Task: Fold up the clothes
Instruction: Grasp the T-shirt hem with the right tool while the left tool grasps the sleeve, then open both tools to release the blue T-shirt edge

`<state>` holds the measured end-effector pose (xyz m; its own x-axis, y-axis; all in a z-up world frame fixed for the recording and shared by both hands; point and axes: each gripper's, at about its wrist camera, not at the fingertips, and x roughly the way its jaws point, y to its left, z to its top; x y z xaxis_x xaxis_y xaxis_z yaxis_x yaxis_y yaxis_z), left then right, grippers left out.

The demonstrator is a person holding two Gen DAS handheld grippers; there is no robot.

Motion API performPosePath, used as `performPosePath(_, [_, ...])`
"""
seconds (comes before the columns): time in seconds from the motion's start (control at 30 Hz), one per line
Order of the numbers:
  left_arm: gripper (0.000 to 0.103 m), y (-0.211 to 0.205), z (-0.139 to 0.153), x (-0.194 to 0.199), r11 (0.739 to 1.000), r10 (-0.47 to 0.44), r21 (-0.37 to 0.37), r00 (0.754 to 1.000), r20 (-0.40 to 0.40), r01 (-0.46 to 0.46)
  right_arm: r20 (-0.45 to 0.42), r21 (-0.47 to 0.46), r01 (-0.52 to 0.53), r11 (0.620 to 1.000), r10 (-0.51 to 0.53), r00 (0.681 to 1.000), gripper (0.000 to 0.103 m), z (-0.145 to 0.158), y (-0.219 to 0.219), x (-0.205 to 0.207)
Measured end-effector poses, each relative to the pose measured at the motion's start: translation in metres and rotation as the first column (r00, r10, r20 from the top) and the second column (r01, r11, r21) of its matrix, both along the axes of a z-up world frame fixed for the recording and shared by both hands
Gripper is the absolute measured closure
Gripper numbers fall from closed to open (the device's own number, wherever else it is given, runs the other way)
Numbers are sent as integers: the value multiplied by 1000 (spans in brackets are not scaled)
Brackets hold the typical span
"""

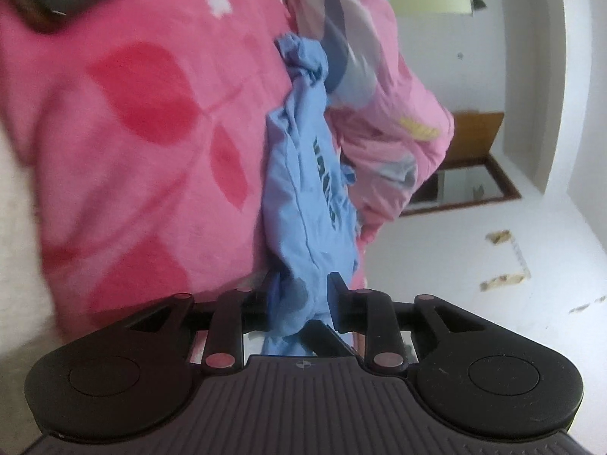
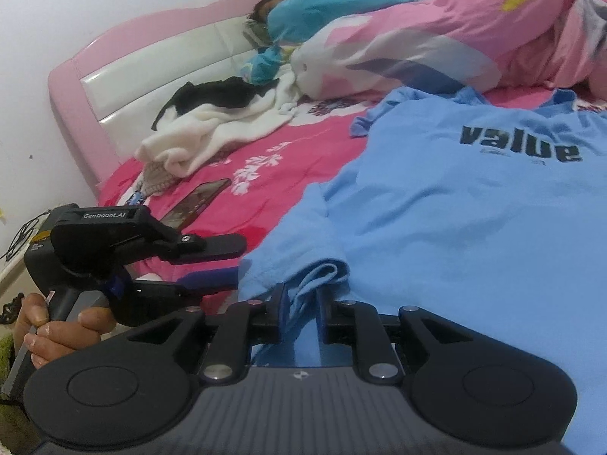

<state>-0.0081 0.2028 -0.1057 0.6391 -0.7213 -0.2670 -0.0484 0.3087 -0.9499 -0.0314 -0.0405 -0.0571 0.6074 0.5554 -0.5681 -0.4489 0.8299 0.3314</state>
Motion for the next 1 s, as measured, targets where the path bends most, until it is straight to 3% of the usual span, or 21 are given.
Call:
performPosePath(0.07, [83,-7,5,2,999,-2,43,1000,20,2,-11,2,11,1000,-11,1000,86,-2,-2,0])
performPosePath(0.13, [98,-10,12,1,996,24,83,999,40,-27,-15,1,14,1000,-14,1000,86,-4,-3,1])
performPosePath(0.27, [102,5,21,-5,997,70,26,997,33,-71,15,-7,-26,1000,26,1000,95,6,1,-1])
performPosePath(0.37, [103,26,33,-14,993,119,13,992,30,-119,67,-61,-135,989,139,988,96,29,15,-8])
performPosePath(0.43, [103,45,42,-22,986,160,37,986,36,-161,91,-157,-238,958,254,963,97,41,33,-18])
performPosePath(0.57, [103,75,41,-33,950,243,203,970,-2,-238,88,-377,-376,847,437,895,96,35,74,-35])
performPosePath(0.67, [103,79,27,-31,929,256,287,966,-46,-233,24,-434,-388,813,441,897,95,10,89,-32])
performPosePath(0.77, [103,78,27,-34,922,256,307,966,-23,-237,-9,-387,-362,848,389,921,93,6,78,-24])
performPosePath(0.9, [102,72,37,-35,912,219,350,975,29,-215,-1,-233,-303,924,311,950,73,25,41,-18])
performPosePath(1.0, [79,69,39,-35,913,196,356,980,42,-198,2,-160,-194,968,197,980,64,36,3,-13])
